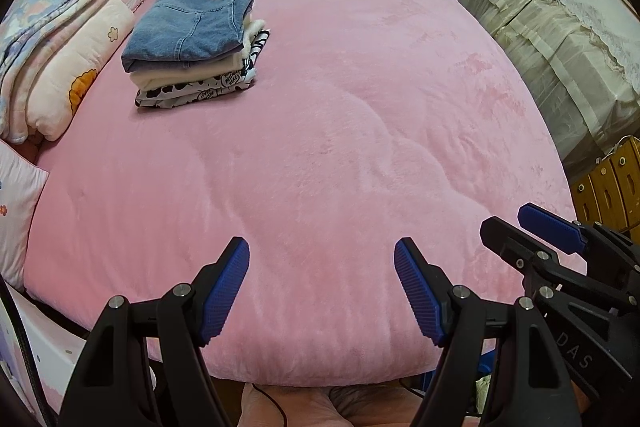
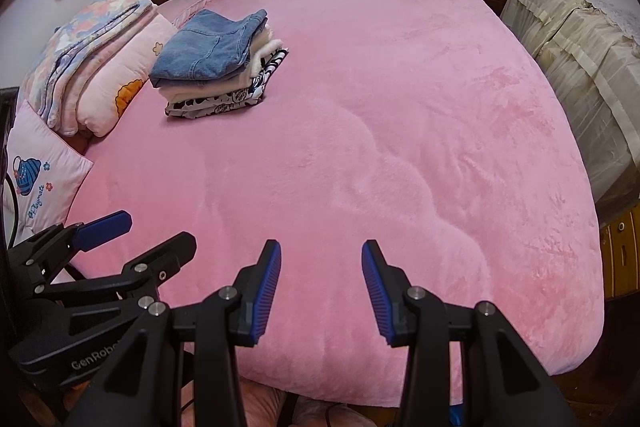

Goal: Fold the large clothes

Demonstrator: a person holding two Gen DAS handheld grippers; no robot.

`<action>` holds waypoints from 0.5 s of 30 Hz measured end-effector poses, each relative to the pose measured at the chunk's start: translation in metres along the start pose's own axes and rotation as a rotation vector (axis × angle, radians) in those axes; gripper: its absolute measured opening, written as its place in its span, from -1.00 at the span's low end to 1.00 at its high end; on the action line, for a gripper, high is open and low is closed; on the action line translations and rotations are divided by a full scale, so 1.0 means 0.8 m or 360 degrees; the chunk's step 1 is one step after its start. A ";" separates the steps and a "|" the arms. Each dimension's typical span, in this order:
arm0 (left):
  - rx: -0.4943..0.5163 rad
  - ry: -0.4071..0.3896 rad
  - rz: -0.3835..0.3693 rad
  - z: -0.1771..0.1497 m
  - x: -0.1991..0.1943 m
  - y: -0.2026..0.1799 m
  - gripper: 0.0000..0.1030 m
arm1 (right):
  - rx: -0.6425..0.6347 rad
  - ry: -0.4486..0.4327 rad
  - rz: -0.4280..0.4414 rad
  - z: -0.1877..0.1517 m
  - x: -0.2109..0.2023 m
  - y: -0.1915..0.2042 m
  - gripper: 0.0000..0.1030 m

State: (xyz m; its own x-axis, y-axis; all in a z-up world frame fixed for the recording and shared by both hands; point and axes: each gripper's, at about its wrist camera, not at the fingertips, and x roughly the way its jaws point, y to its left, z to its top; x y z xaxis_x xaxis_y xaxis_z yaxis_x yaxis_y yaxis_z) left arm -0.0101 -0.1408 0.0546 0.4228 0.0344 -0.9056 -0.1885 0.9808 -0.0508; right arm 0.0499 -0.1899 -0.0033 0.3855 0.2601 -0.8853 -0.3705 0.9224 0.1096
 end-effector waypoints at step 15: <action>-0.0004 0.0038 0.0003 0.002 0.008 -0.002 0.43 | -0.0008 0.0031 0.0002 0.003 0.008 -0.006 -0.18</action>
State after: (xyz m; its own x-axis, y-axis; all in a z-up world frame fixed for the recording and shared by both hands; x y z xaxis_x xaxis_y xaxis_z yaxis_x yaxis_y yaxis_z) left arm -0.0056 -0.1416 0.0498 0.4010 0.0313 -0.9155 -0.1914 0.9802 -0.0503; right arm 0.0561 -0.1919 -0.0083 0.3684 0.2555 -0.8939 -0.3750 0.9206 0.1086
